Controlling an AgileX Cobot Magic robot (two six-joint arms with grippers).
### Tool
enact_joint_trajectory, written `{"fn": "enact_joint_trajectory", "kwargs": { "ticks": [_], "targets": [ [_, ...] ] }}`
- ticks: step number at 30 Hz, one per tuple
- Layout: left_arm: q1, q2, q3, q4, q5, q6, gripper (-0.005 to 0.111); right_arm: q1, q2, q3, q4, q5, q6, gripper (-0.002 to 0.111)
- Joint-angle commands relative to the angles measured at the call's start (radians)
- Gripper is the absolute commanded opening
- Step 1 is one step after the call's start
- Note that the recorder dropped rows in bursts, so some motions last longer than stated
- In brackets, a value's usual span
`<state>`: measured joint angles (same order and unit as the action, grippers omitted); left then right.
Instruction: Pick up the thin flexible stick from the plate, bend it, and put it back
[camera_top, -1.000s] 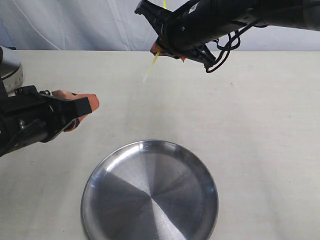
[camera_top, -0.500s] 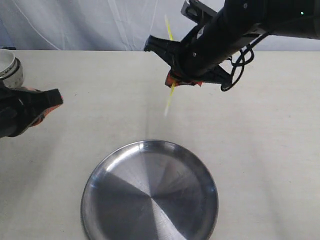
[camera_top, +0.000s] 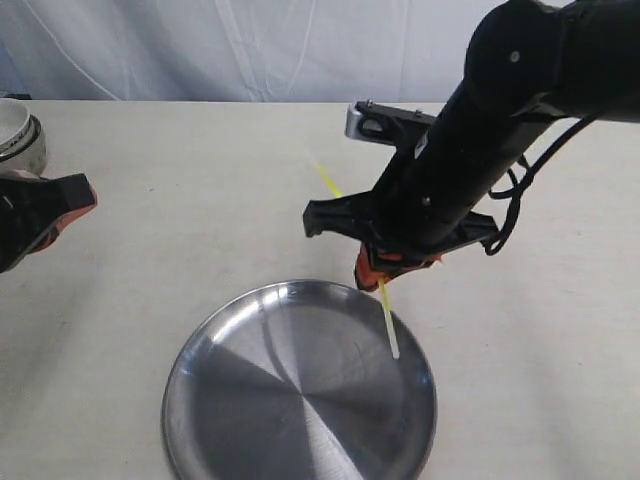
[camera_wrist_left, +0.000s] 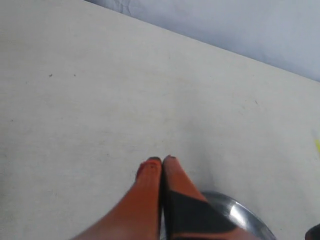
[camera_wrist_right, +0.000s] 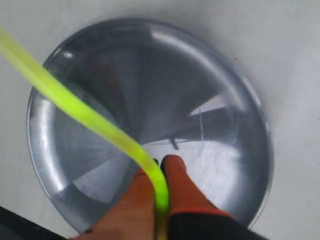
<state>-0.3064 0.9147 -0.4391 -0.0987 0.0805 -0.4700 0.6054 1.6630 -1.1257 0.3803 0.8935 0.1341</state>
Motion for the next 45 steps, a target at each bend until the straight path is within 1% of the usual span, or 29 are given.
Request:
{"fn": "enact_joint_trajectory", "kwargs": {
  "ticks": [1, 2, 3, 5, 6, 9, 11, 13, 16, 17, 18, 21, 24, 27, 31, 34, 40, 45],
  "targets": [
    [0.004, -0.007, 0.003, -0.005, 0.038, 0.0, 0.0, 0.053, 0.038, 0.006, 0.011, 0.001, -0.029, 0.016],
    [0.004, -0.009, 0.003, -0.005, 0.043, 0.0, 0.0, 0.055, 0.052, 0.006, 0.014, -0.002, -0.029, 0.022],
    [0.004, -0.012, 0.003, -0.005, 0.051, 0.0, 0.0, 0.057, 0.066, 0.006, 0.017, -0.006, -0.029, 0.032],
    [0.004, -0.021, 0.003, -0.005, 0.059, 0.0, 0.0, 0.057, 0.088, 0.006, 0.021, -0.006, -0.029, 0.043],
    [0.004, -0.026, 0.003, -0.002, 0.06, 0.0, 0.0, 0.057, 0.097, 0.006, 0.021, -0.006, -0.029, 0.046],
    [0.004, -0.036, 0.003, 0.016, 0.075, 0.0, 0.0, 0.057, 0.096, 0.006, 0.021, -0.014, -0.029, 0.046],
    [0.004, -0.036, 0.003, 0.031, 0.093, 0.0, 0.0, 0.057, 0.081, 0.004, 0.012, -0.022, -0.029, 0.043],
    [0.004, -0.04, 0.003, 0.049, 0.112, 0.0, 0.0, 0.057, 0.044, 0.004, -0.036, -0.034, -0.027, 0.034],
    [0.004, -0.05, 0.003, 0.061, 0.121, 0.0, 0.0, 0.057, -0.032, 0.004, -0.11, -0.041, -0.01, 0.012],
    [0.004, -0.055, 0.003, 0.07, 0.121, 0.0, 0.0, 0.057, -0.065, 0.004, -0.153, -0.051, 0.012, 0.003],
    [0.004, -0.068, 0.003, 0.082, 0.115, 0.0, 0.0, 0.057, -0.1, 0.004, -0.194, -0.057, 0.033, 0.0],
    [0.004, -0.114, 0.003, 0.156, 0.099, 0.003, 0.0, 0.057, -0.206, 0.006, -0.32, -0.061, 0.065, -0.001],
    [0.004, -0.171, 0.003, 0.224, 0.095, 0.003, 0.0, 0.057, -0.336, 0.049, -0.38, -0.061, 0.069, -0.001],
    [0.004, -0.213, 0.003, 0.273, 0.098, 0.003, 0.0, 0.057, -0.471, 0.124, -0.421, -0.069, 0.114, -0.001],
    [0.004, -0.223, 0.003, 0.227, 0.096, -0.01, 0.0, 0.057, -0.645, 0.218, -0.458, -0.107, 0.133, -0.001],
    [0.004, -0.223, 0.003, 0.23, 0.08, -0.01, 0.0, 0.057, -0.746, 0.248, -0.458, -0.084, 0.133, -0.001],
    [0.004, -0.223, 0.003, 0.23, 0.079, -0.005, 0.0, 0.057, -0.844, 0.25, -0.456, -0.07, 0.133, -0.001],
    [0.004, -0.223, 0.003, 0.23, 0.079, -0.005, 0.0, 0.057, -0.88, 0.25, -0.456, -0.07, 0.133, -0.001]
  ]
}}
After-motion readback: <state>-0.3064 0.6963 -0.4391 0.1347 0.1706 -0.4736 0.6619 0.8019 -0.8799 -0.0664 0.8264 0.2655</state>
